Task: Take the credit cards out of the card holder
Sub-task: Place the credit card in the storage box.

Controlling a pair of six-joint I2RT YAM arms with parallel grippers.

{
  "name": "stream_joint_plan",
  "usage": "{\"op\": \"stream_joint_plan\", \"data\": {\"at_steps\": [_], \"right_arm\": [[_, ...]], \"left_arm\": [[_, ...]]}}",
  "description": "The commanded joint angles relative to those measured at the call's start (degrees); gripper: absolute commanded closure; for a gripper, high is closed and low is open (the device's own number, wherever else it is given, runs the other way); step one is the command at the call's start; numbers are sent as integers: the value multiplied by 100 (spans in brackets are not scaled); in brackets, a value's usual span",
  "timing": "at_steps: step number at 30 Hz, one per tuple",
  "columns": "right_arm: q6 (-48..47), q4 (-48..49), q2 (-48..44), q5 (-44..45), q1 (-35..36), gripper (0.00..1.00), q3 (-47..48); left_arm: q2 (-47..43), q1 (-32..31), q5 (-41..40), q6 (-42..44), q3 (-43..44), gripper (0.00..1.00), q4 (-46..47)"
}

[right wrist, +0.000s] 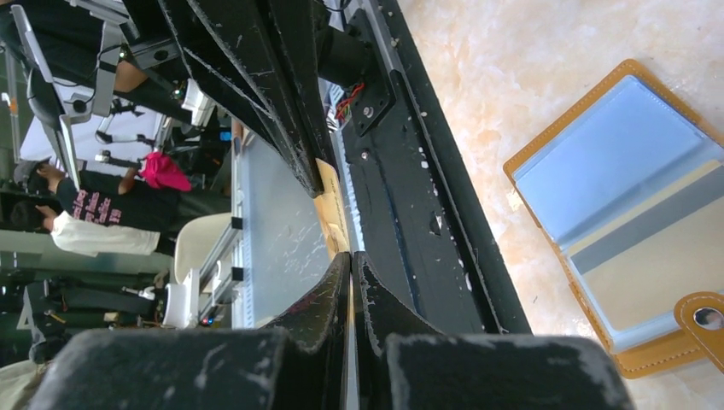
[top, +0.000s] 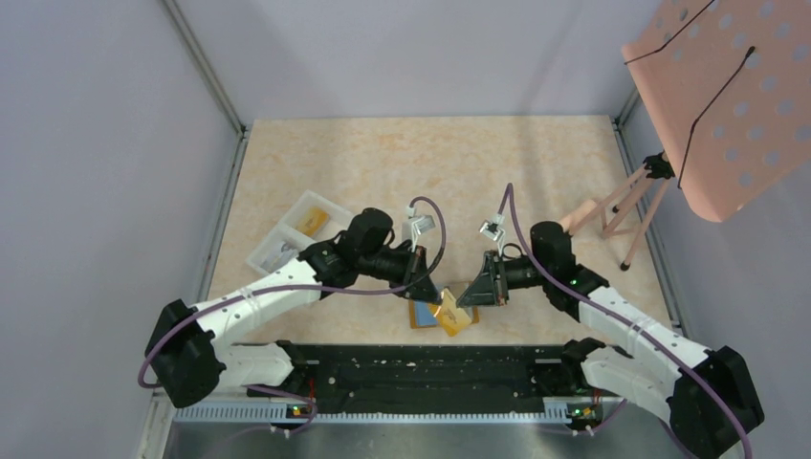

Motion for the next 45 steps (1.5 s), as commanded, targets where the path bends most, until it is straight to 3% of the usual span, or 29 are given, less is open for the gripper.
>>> {"op": "stream_joint_plan", "data": {"at_steps": [1, 10, 13, 14, 18, 23, 26, 33, 45], "right_arm": [[-122, 17, -2, 125, 72, 100, 210], [380, -392, -832, 1349, 66, 24, 348], [693, -308, -1123, 1661, 61, 4, 174], [767, -253, -1204, 1726, 63, 1, 119], [782, -249, -1422, 1989, 61, 1, 47], [789, -261, -1472, 2190, 68, 1, -22], [758, -246, -1397, 2133, 62, 1, -43], [716, -52, -1066, 1866, 61, 1, -4], [767, 88, -926, 1748, 60, 1, -8]], "left_arm": [[-51, 10, -116, -42, 184, 100, 275], [-426, 714, -1105, -761, -178, 100, 401], [-685, 1358, -1393, -1137, -486, 100, 552], [-793, 1639, -1446, -1258, -602, 100, 675], [-1459, 2628, -2451, -1612, -1010, 100, 702], [-2234, 3181, -5197, -1915, -1033, 100, 97], [-2376, 3453, -5911, -2190, -968, 100, -141], [-1722, 3927, -6587, -2600, -486, 100, -545], [-494, 4389, -6526, -2657, -108, 100, 208]]}}
